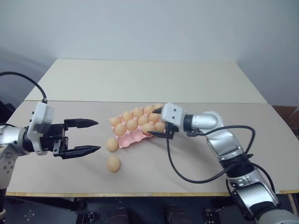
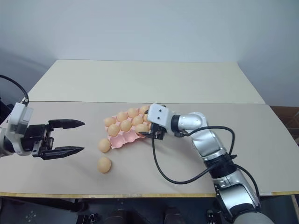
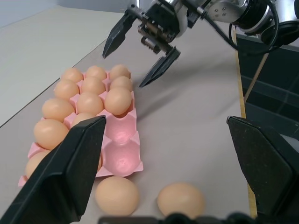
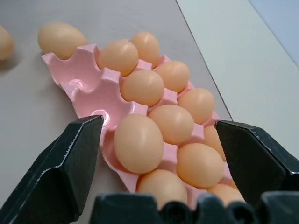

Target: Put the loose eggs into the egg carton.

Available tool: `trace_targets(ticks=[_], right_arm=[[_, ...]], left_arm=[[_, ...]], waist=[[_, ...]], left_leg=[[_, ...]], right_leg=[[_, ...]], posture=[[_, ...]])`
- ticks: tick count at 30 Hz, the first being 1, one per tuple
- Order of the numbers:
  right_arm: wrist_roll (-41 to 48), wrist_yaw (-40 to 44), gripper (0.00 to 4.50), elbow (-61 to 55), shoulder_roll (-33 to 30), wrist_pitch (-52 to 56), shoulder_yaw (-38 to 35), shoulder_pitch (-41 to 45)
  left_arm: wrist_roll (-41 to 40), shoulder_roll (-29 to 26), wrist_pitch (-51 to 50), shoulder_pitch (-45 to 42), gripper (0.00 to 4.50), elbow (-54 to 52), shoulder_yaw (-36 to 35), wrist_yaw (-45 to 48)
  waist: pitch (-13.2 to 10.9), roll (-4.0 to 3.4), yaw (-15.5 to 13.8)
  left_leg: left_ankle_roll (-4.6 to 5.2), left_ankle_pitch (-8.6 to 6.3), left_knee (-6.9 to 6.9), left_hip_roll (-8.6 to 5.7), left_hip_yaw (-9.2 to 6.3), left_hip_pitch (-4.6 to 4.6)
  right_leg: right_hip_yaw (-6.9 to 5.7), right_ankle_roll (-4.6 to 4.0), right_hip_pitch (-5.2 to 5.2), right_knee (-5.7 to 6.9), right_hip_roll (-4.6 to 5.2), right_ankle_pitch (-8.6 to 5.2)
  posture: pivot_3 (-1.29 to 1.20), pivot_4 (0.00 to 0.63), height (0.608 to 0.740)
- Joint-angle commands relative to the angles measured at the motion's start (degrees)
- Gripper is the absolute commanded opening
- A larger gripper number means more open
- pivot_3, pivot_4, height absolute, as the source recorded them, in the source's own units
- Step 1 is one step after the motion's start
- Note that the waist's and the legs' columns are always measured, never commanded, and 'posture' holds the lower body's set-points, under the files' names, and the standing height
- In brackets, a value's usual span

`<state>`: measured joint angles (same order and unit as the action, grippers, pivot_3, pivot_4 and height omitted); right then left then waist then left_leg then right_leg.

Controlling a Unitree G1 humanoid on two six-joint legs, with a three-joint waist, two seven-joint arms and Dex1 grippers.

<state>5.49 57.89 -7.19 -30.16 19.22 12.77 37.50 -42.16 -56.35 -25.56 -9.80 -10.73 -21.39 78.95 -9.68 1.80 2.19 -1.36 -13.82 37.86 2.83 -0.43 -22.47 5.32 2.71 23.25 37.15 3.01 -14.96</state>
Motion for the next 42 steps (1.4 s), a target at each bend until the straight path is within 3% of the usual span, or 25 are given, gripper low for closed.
trace_targets(ticks=[1, 9, 14, 28, 33, 36, 42], right_arm=[[8.15, 5.02, 4.45, -6.82, -4.74, 1.50, -7.18, -2.69], [22.73, 17.41, 4.45, -8.87, -20.56, 5.08, -22.40, -11.48], [27.04, 23.59, 4.45, -7.22, -27.10, 4.71, -26.74, -15.45], [28.27, 21.16, 4.45, -8.75, -26.63, 4.11, -24.54, -14.95], [28.63, 20.70, 4.45, -9.16, -26.50, 4.30, -23.96, -14.44], [28.70, 20.66, 4.45, -9.23, -26.52, 4.11, -23.55, -14.13], [28.75, 20.28, 4.45, -9.72, -26.56, 4.21, -23.46, -14.06]], left_arm=[[-0.03, -0.59, 0.50, 0.18, 4.50, -0.06, -1.17, 0.19], [1.67, -1.96, 1.72, 2.22, 4.50, 2.26, -3.02, 1.20], [2.58, -3.39, 2.22, 3.79, 4.50, 3.83, -4.31, 2.49], [4.84, -4.95, 4.71, 4.83, 4.50, 1.43, -1.83, 5.76], [9.47, -3.99, 10.42, 6.19, 4.50, -0.95, 3.29, 7.36], [15.55, -2.93, 15.92, 5.48, 4.50, -1.27, 9.86, 6.93], [24.16, -0.18, 24.10, 0.78, 4.50, 3.44, 19.20, 5.93]], waist=[[0.00, 0.00, 0.15], [-0.01, 0.01, 0.25], [-0.01, 0.01, 0.49], [-0.01, 0.01, 0.28], [-0.02, -0.01, 0.26], [-0.02, -0.01, 0.23], [-0.02, -0.01, 0.09]], left_leg=[[0.00, 0.00, 0.00, 0.00, 0.00, -0.01], [0.01, 0.00, -0.01, 0.00, 0.02, 0.04], [0.01, 0.00, -0.01, 0.01, 0.04, 0.13], [0.00, 0.00, -0.01, 0.01, 0.07, 0.08], [0.00, 0.00, -0.01, 0.01, 0.08, 0.09], [0.00, 0.00, -0.01, 0.00, 0.08, 0.09], [0.01, 0.00, -0.01, 0.00, 0.08, 0.09]], right_leg=[[0.00, 0.00, 0.00, 0.00, 0.00, 0.00], [0.03, 0.01, -0.05, -0.04, 0.00, -0.01], [0.05, 0.01, -0.10, -0.03, -0.02, 0.00], [0.07, 0.02, -0.06, -0.03, -0.01, -0.02], [0.08, 0.01, -0.06, -0.04, -0.01, -0.02], [0.08, 0.01, -0.07, -0.04, -0.01, -0.02], [0.08, 0.01, -0.08, -0.04, -0.01, -0.02]], posture=[[0.00, 0.150, 0.740], [0.00, 0.150, 0.740], [0.00, 0.150, 0.740], [0.00, 0.150, 0.740], [0.00, 0.150, 0.740], [0.00, 0.150, 0.740], [0.00, 0.150, 0.740]])
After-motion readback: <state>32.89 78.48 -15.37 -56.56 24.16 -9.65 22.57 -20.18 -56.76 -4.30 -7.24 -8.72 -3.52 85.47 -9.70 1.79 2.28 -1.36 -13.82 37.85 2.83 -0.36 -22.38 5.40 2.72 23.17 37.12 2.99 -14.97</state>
